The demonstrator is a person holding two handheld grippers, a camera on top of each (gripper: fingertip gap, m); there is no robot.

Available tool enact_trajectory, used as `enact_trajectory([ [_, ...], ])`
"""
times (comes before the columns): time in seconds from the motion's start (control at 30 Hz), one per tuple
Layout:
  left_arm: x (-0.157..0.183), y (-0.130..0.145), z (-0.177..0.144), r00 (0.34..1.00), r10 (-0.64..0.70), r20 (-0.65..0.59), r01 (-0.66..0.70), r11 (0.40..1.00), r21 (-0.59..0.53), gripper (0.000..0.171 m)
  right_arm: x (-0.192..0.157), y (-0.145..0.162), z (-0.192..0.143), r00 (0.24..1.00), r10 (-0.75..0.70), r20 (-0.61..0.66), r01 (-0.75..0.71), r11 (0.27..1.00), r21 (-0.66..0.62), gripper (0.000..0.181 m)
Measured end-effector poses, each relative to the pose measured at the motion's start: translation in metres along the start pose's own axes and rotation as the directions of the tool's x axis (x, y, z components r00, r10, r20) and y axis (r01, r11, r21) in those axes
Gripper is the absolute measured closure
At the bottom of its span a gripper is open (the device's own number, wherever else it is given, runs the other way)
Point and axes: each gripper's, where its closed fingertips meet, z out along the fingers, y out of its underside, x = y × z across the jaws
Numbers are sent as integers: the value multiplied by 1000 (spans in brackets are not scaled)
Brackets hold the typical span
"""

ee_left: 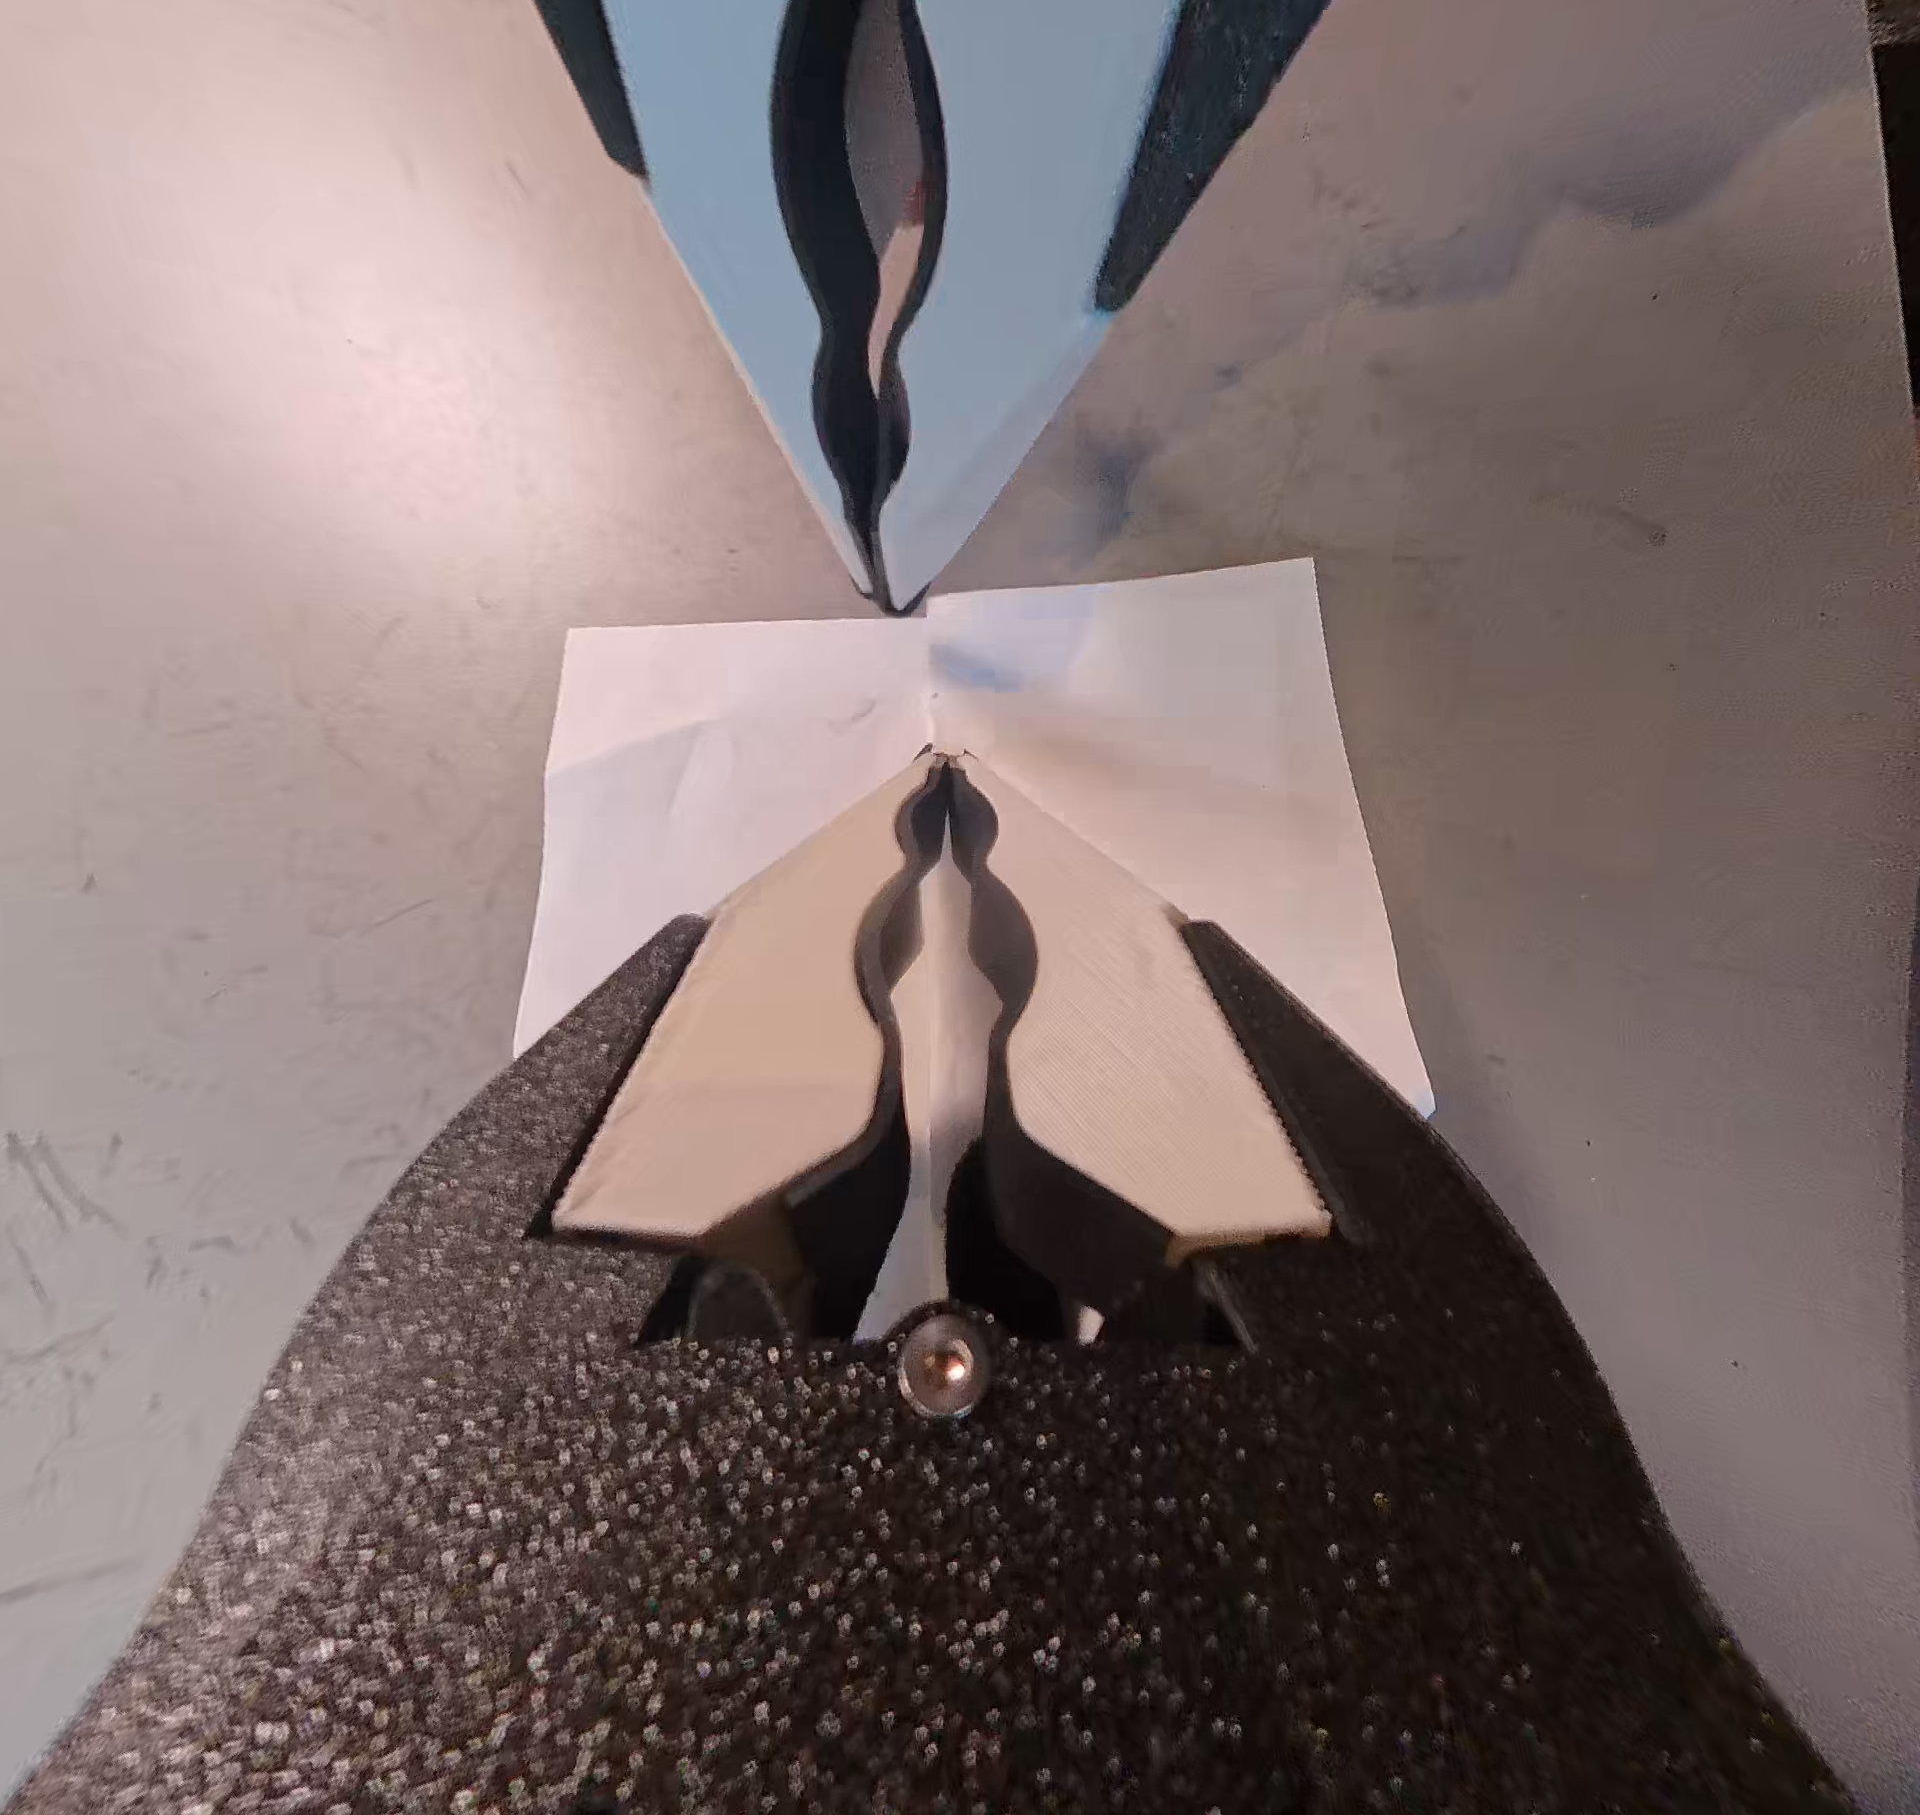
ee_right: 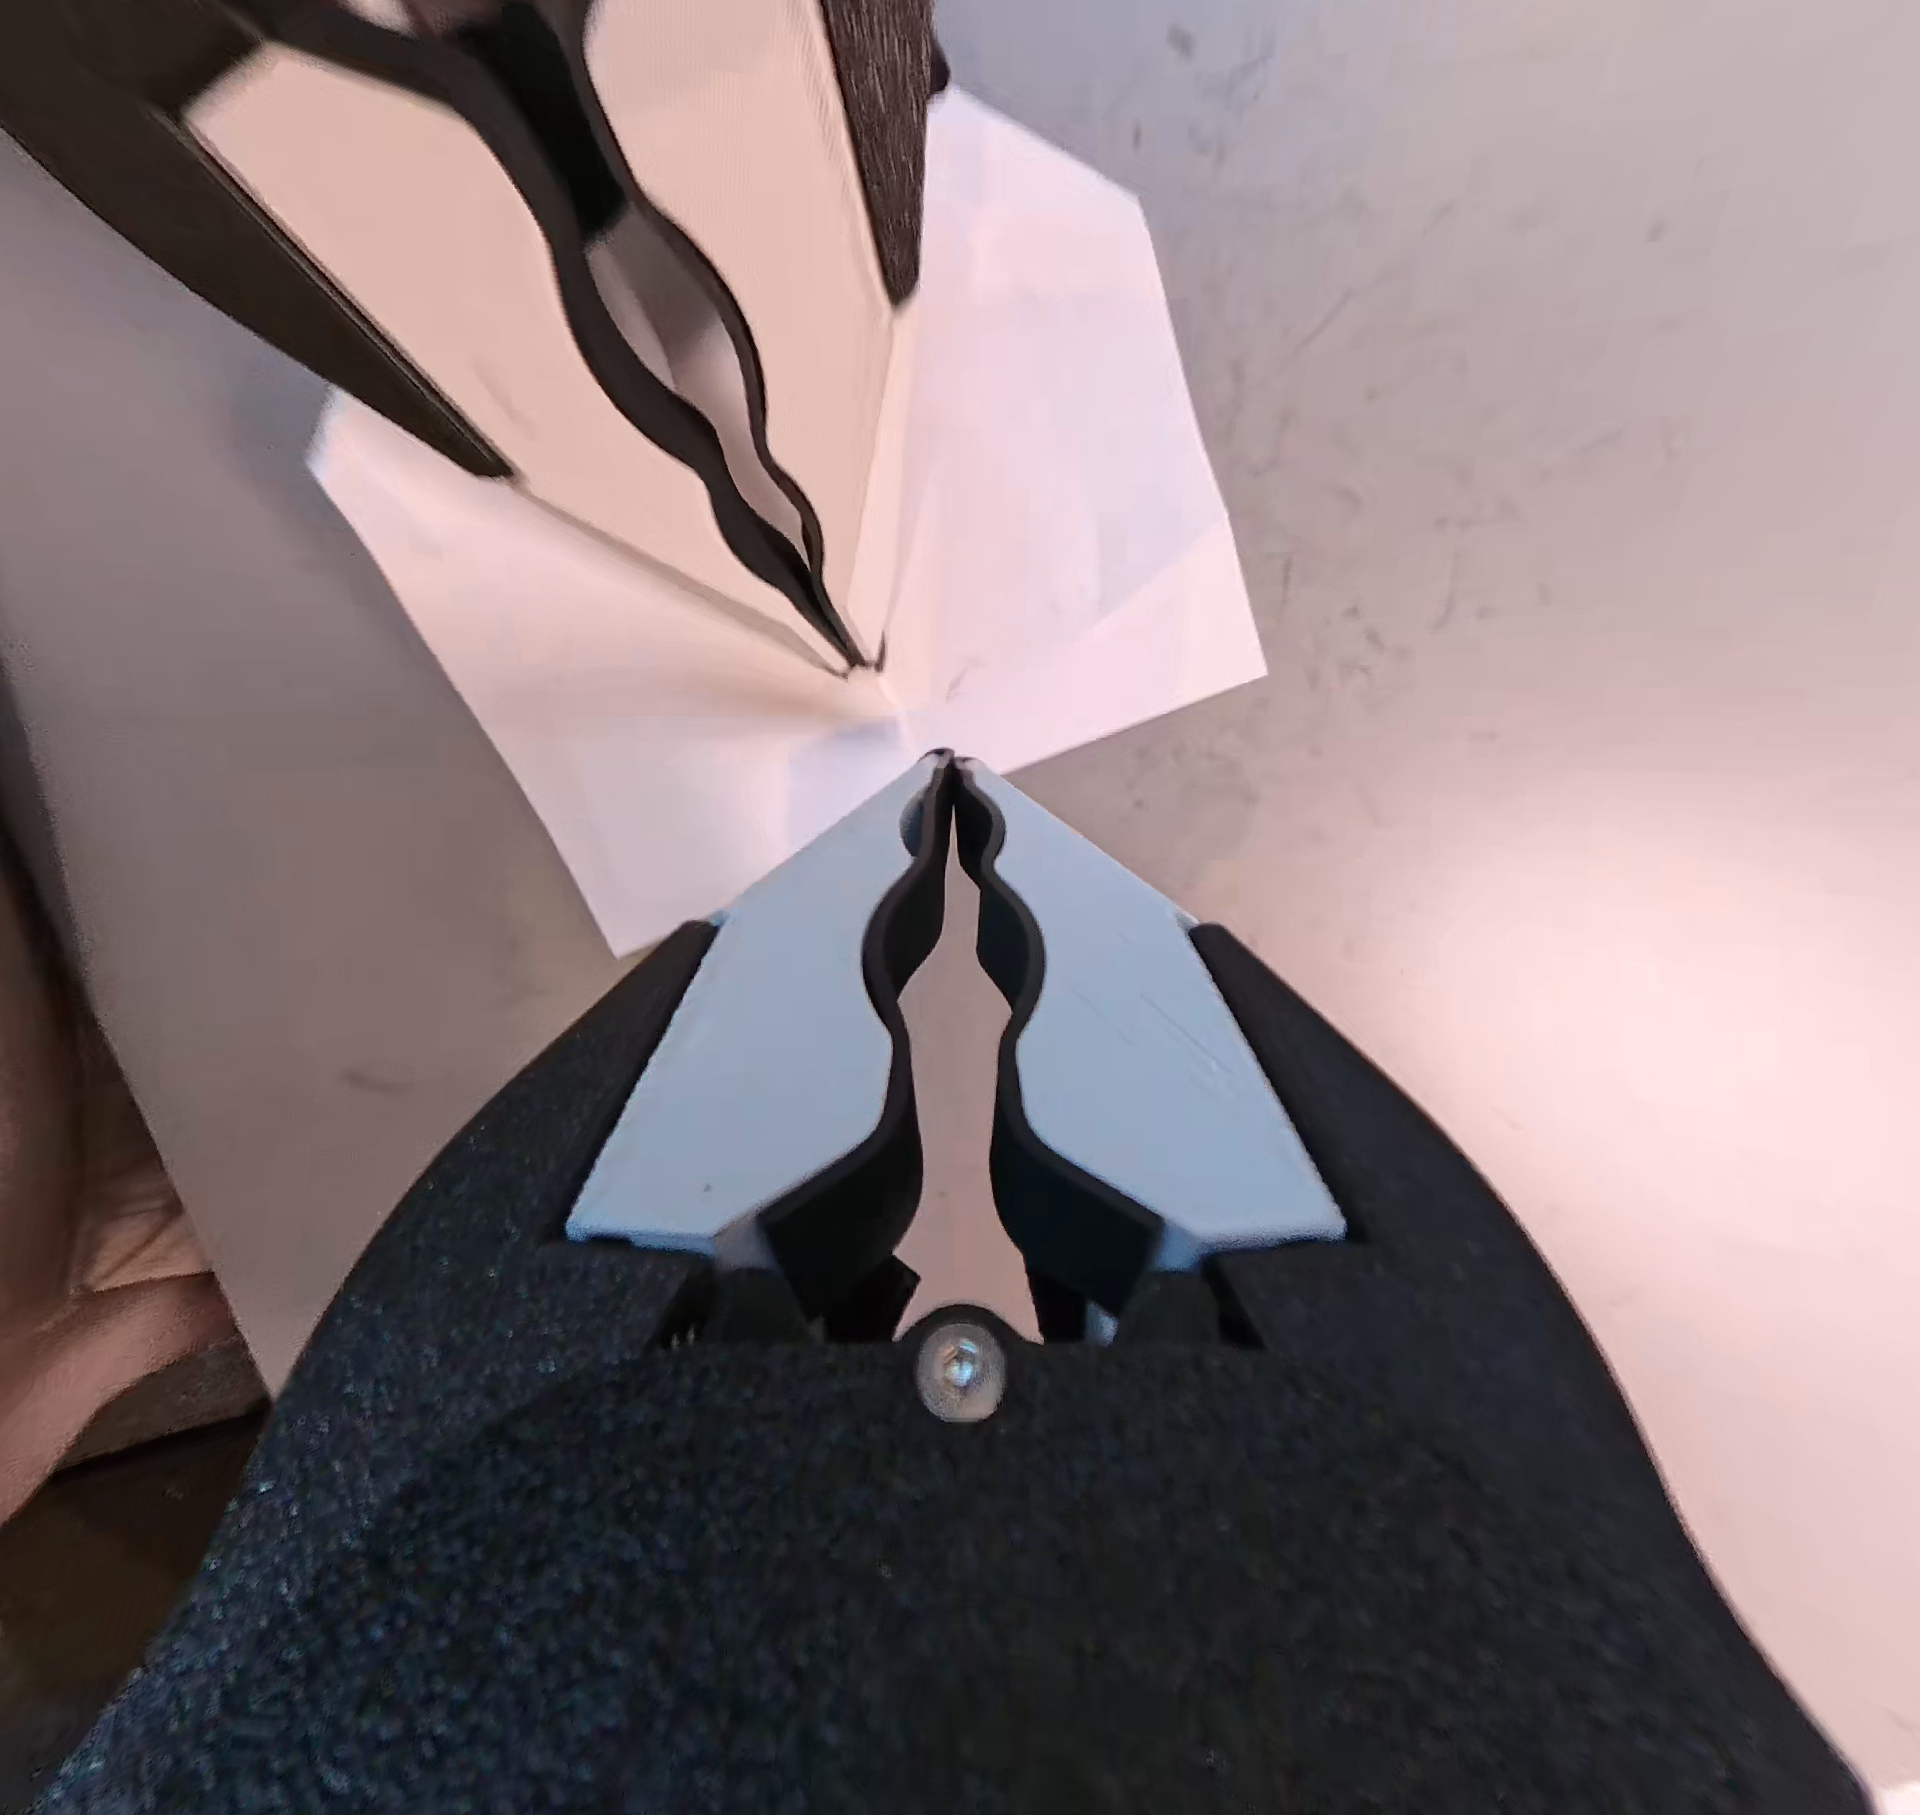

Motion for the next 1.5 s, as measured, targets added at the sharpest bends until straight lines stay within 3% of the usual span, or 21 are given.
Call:
enact_trajectory([
  [0.2,0,-1,0,1000,15,-2,-15,1000,13,171,-11,-7,18,999,-20,43,19,1000,17,181],
  [0.8,0,-3,-1,1000,-6,-3,6,1000,-1,171,-5,11,10,999,0,41,3,997,-77,181],
  [1.0,0,-4,-1,1000,-6,-5,6,1000,4,171,-5,9,12,998,32,58,-28,997,-68,181],
  [1.23,-1,-5,-2,1000,13,10,-13,1000,3,171,-2,5,6,1000,7,-7,-8,999,-54,181],
  [1.5,-2,-6,-2,999,-38,-19,38,999,8,171,-11,0,14,998,38,43,-39,999,19,181],
])
